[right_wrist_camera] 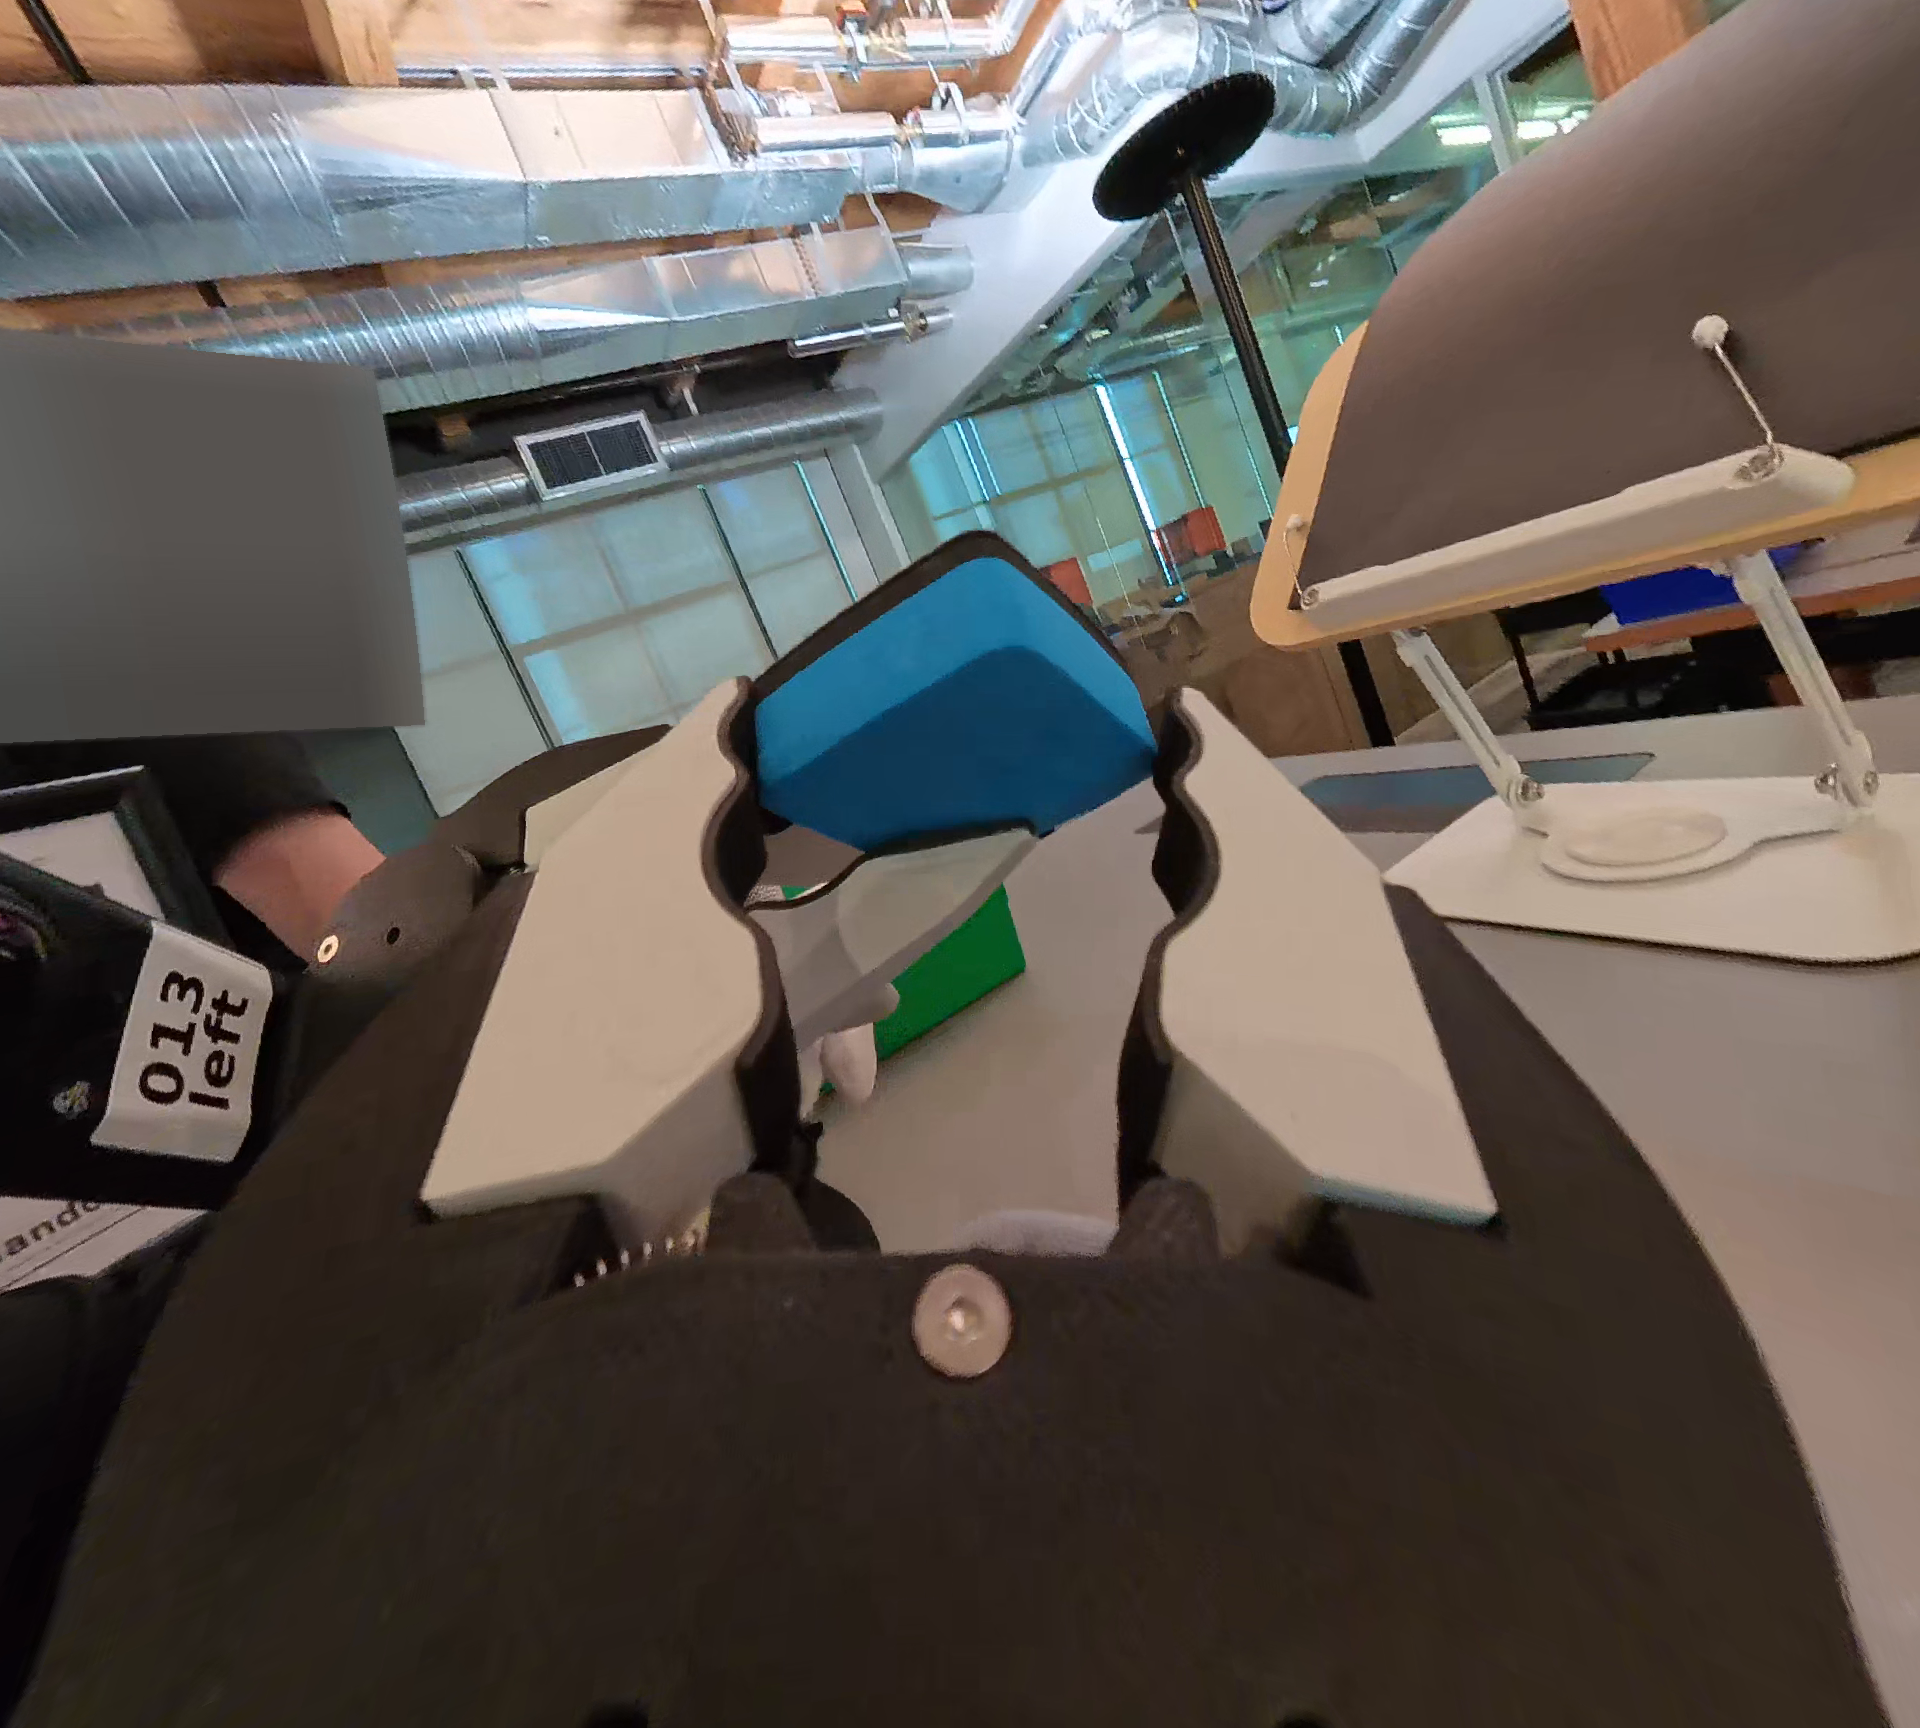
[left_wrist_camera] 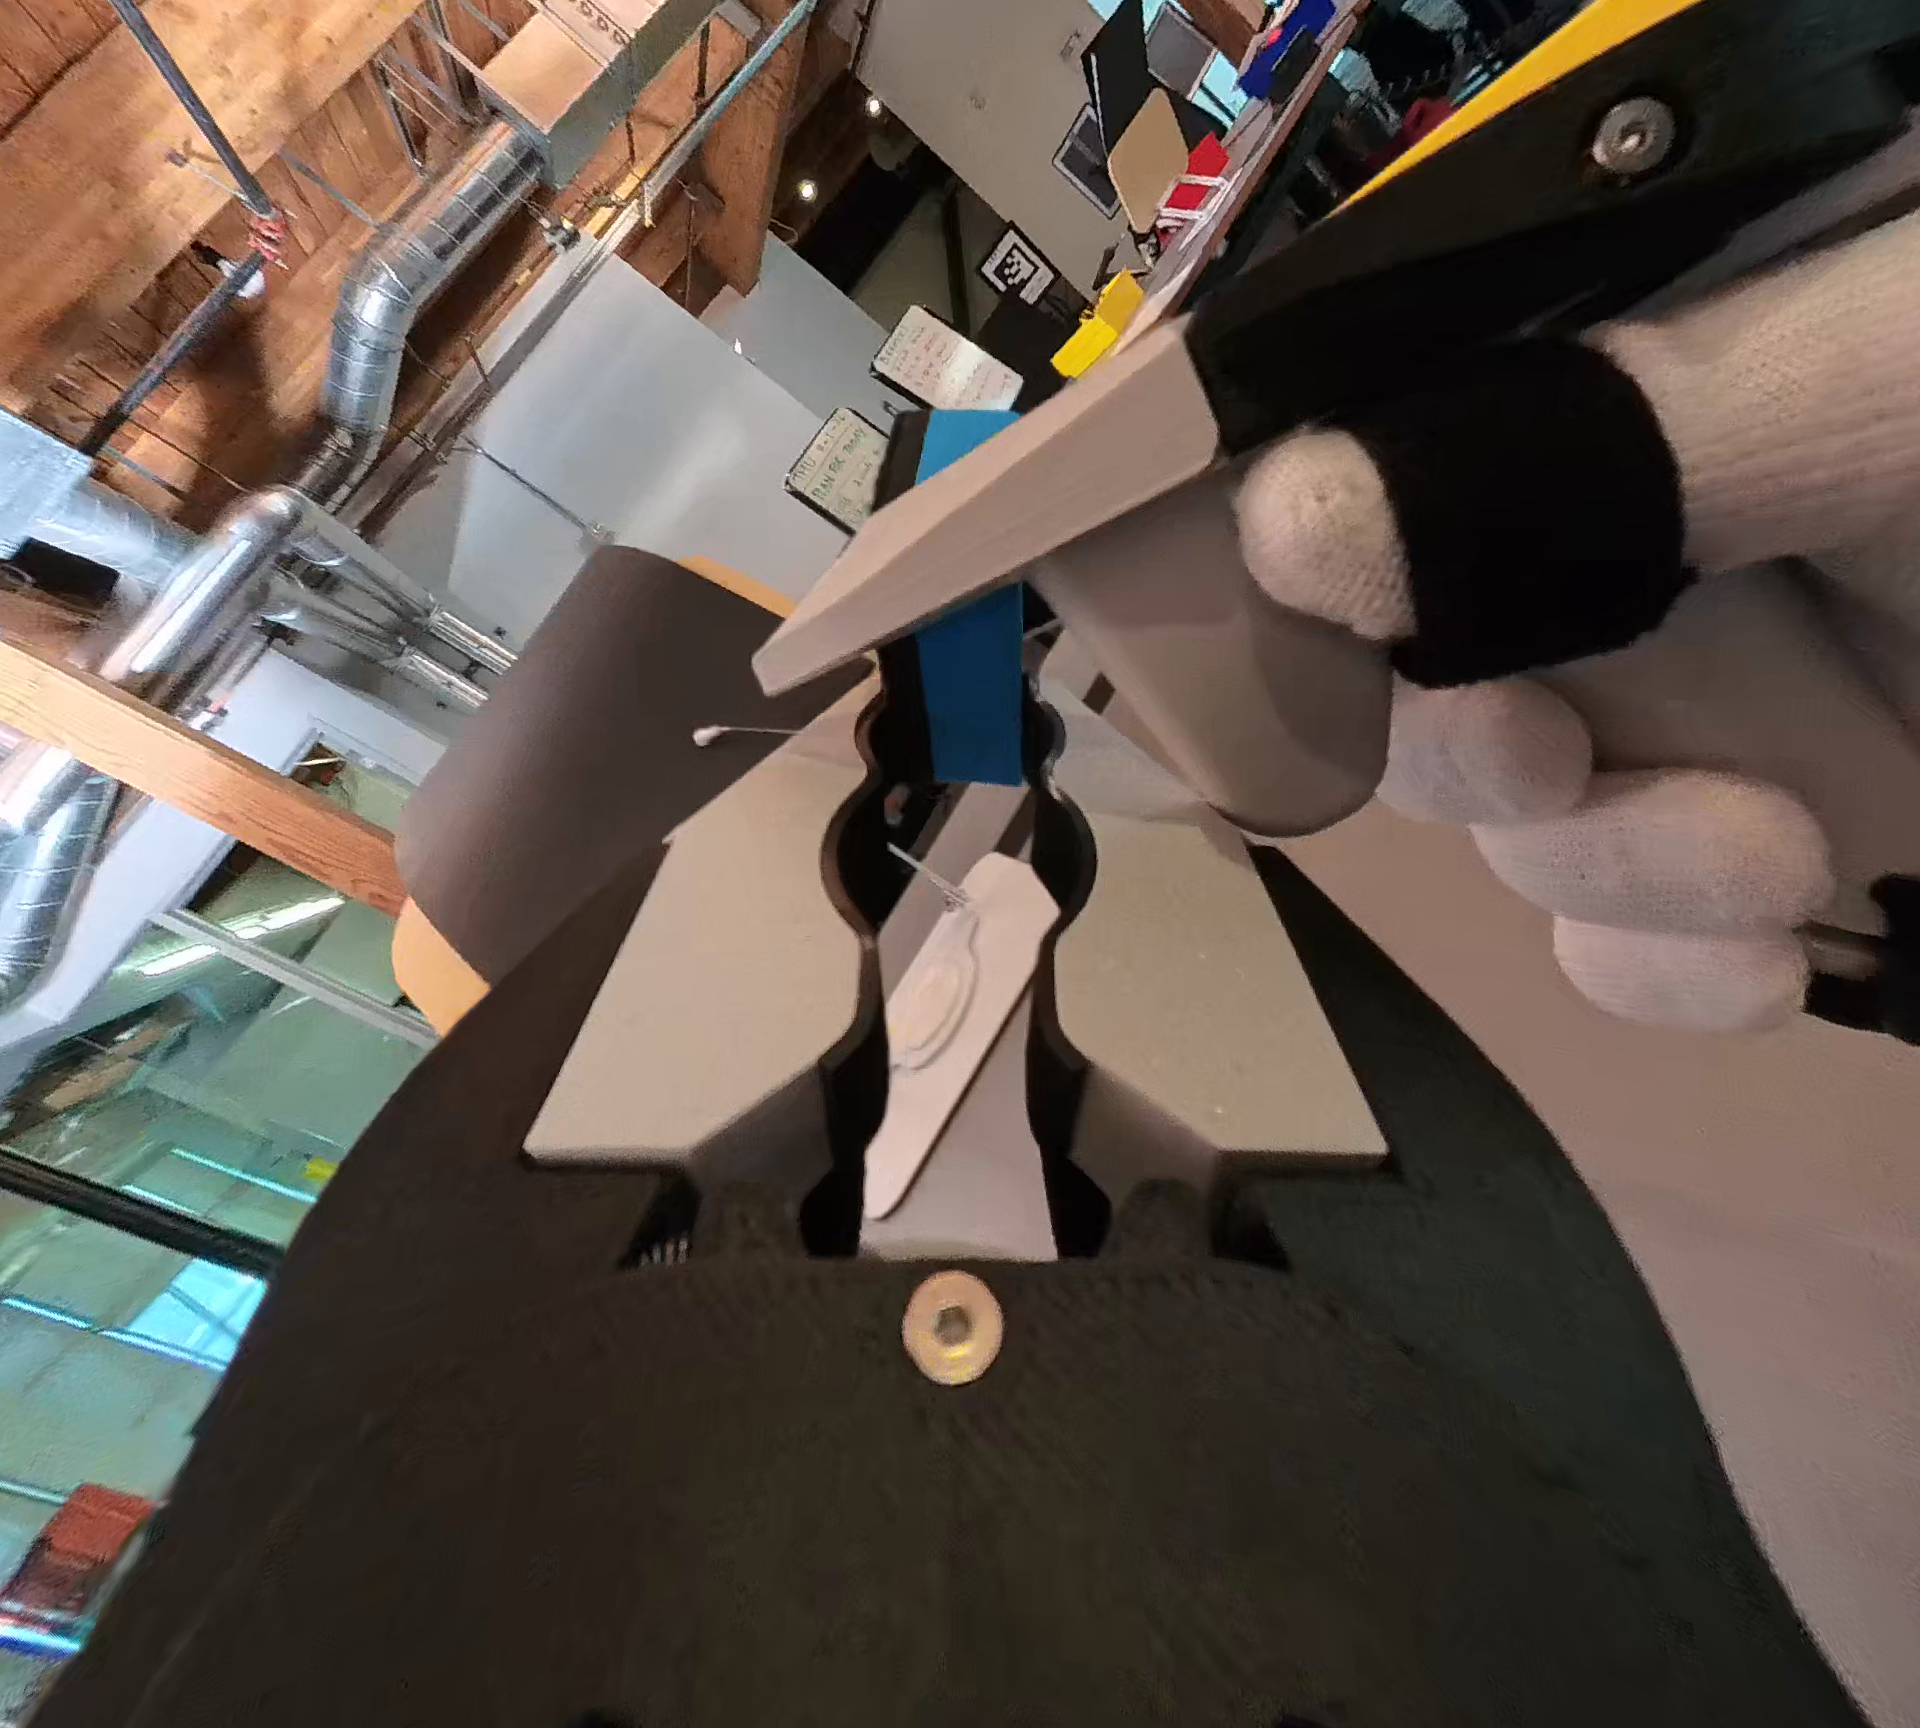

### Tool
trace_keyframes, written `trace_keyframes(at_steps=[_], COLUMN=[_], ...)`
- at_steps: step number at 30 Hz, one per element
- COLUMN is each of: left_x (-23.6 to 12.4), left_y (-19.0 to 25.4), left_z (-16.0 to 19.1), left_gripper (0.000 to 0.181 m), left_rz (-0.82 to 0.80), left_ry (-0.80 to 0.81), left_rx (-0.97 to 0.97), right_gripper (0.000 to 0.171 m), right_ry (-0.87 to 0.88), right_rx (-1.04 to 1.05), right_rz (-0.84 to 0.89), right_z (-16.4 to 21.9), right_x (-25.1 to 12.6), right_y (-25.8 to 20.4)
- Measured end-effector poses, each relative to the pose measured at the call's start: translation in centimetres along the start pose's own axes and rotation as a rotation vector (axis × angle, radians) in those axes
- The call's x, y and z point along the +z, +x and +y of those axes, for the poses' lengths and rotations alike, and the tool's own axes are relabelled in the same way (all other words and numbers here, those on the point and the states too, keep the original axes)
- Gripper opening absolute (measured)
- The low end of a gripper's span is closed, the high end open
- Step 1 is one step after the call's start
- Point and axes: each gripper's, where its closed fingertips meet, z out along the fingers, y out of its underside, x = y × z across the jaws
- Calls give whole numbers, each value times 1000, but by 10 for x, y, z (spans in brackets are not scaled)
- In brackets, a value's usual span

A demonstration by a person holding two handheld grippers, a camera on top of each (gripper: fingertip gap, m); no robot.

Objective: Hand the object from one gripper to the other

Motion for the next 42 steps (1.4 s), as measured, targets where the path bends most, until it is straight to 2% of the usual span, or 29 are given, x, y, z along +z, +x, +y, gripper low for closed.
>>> trace_keyframes(at_steps=[6,9,12,15,17,20,23,25,27,31,33,36,42], left_x=[-2,-14,-38,-50,-52,-56,-66,-68,-65,-59,-59,-57,-54], left_y=[4,15,19,22,17,5,12,23,32,47,58,61,57], left_z=[-9,-23,-46,-56,-50,-44,-57,-60,-56,-43,-36,-33,-28], left_gripper=[22,41,40,44,46,53,66,76,85,92,84,74,79], left_rz=[31,131,278,455,479,333,221,193,193,316,366,357,344], left_ry=[45,131,209,233,232,242,277,264,219,171,162,157,129], left_rx=[-2,2,-259,-584,-694,-451,-29,238,400,432,480,506,511], right_gripper=[72,71,71,71,71,71,72,71,71,72,71,71,71], right_ry=[-12,8,-14,2,-72,-201,-321,-375,-415,-497,-511,-537,-540], right_rx=[-36,-18,-24,-49,-74,-64,8,59,95,110,126,136,134], right_rz=[-70,-255,-476,-576,-603,-637,-656,-649,-692,-741,-741,-749,-753], right_z=[-6,-17,-21,-27,-19,-3,13,23,30,47,51,57,56], right_x=[-4,-13,-31,-46,-49,-55,-59,-58,-62,-66,-64,-65,-68], right_y=[-5,-24,-45,-54,-58,-62,-59,-56,-61,-73,-75,-76,-76])
